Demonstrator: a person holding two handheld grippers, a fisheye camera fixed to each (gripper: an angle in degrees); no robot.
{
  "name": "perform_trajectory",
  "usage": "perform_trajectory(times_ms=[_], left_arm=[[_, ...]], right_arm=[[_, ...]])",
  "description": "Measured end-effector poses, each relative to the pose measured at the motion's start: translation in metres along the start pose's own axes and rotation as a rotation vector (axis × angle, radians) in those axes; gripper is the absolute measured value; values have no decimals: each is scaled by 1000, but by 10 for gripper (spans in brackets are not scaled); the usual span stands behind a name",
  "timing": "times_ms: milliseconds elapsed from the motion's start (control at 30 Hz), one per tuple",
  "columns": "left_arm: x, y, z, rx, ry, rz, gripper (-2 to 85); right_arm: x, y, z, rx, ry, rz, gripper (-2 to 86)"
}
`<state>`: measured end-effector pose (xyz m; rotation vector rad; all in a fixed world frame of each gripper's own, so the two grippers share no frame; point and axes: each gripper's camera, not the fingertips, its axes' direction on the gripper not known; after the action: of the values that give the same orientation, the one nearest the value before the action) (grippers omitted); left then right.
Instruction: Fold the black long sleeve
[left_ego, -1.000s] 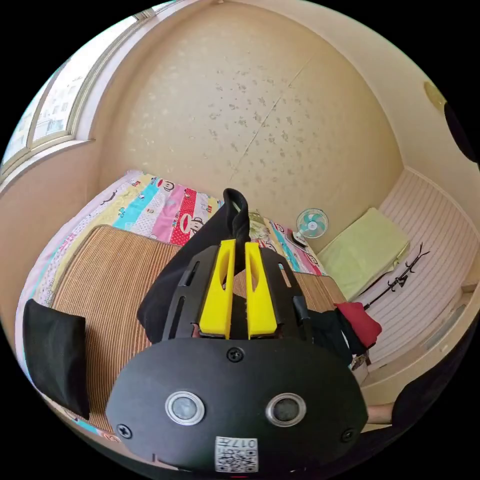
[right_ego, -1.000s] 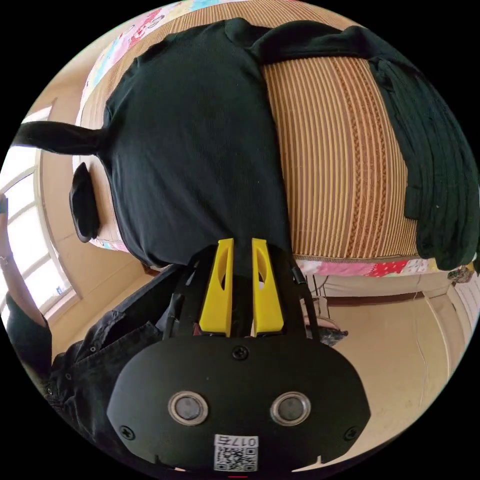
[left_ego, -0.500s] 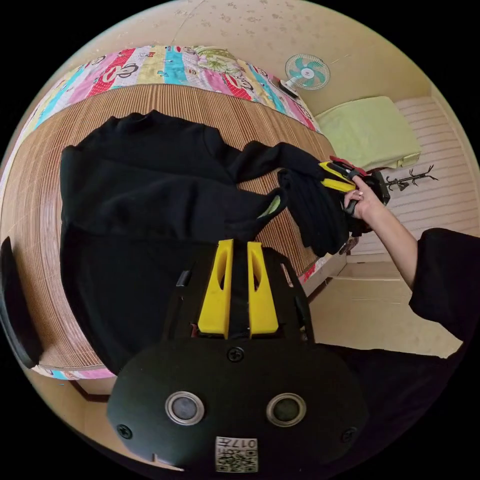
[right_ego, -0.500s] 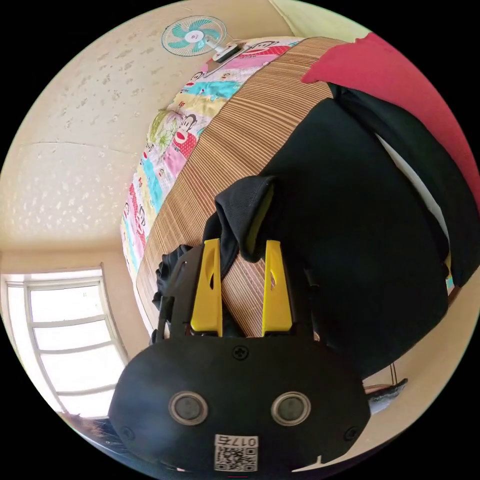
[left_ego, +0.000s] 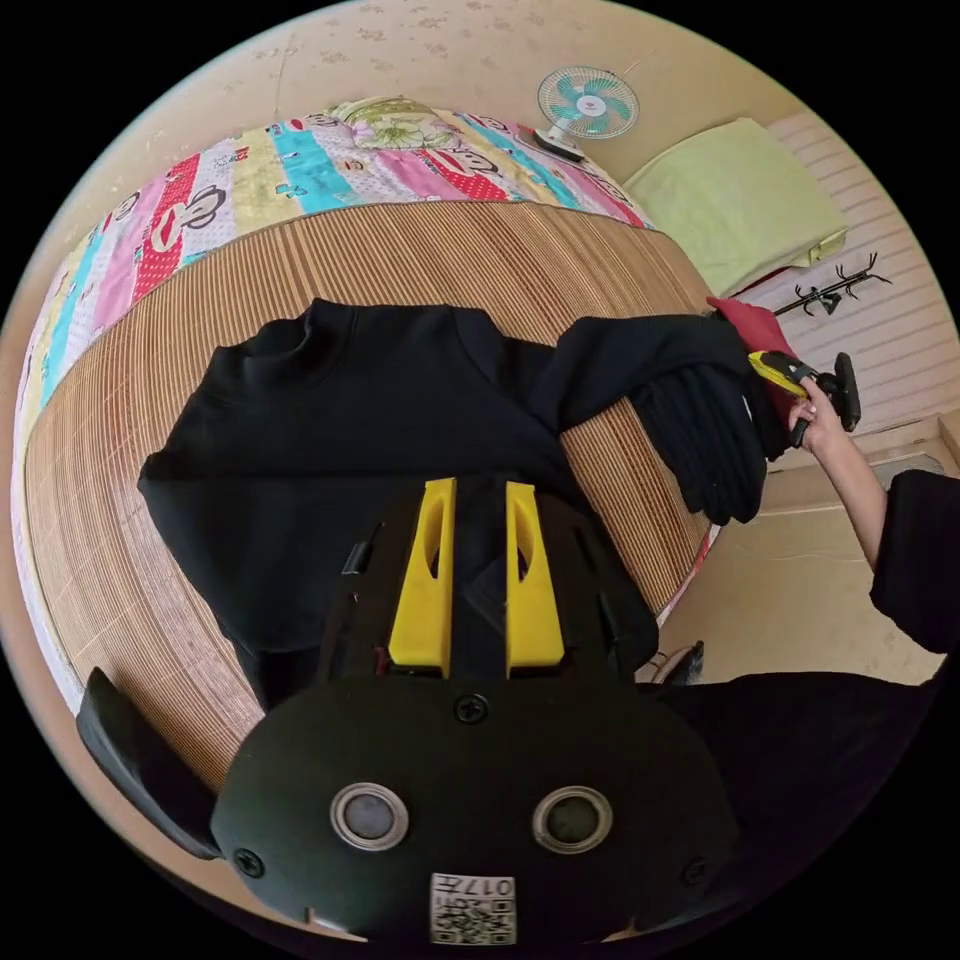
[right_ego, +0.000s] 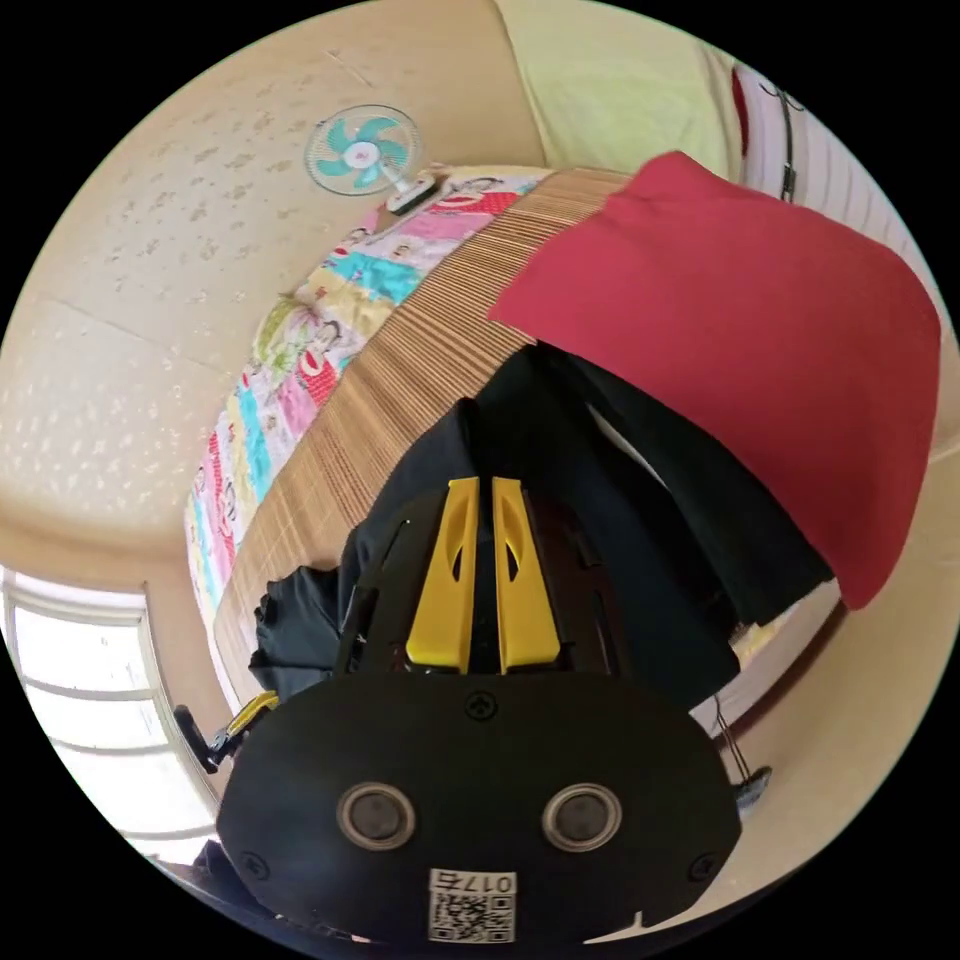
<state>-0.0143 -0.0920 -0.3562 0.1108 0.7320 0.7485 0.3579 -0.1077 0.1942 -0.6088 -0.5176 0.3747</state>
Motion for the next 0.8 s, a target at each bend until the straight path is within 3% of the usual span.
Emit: perform_trajectory(times_ms=[133, 300, 400, 500, 667, 733, 800], left_arm=[[-29, -11, -10, 14, -88, -83, 81], [-81, 13, -1, -125, -392, -311, 113], [-105, 29, 9, -156, -416, -392, 118], [-125, 37, 29, -194, -375, -434, 112], [-132, 43, 44, -174, -359, -389, 89], [-130, 45, 34, -156, -364, -359, 47], [-133, 54, 5, -94, -312, -341, 16]], right_arm=[[-84, 69, -4, -2, 133, -349, 89], [-234, 246, 60, -398, -165, -728, 125], [-300, 337, 93, -534, -239, -908, 131], [-330, 389, 138, -565, -73, -1027, 136], [-323, 386, 166, -580, 98, -1133, 75], [-320, 356, 137, -592, -40, -1082, 56], [-314, 298, 81, -594, -374, -976, 45]])
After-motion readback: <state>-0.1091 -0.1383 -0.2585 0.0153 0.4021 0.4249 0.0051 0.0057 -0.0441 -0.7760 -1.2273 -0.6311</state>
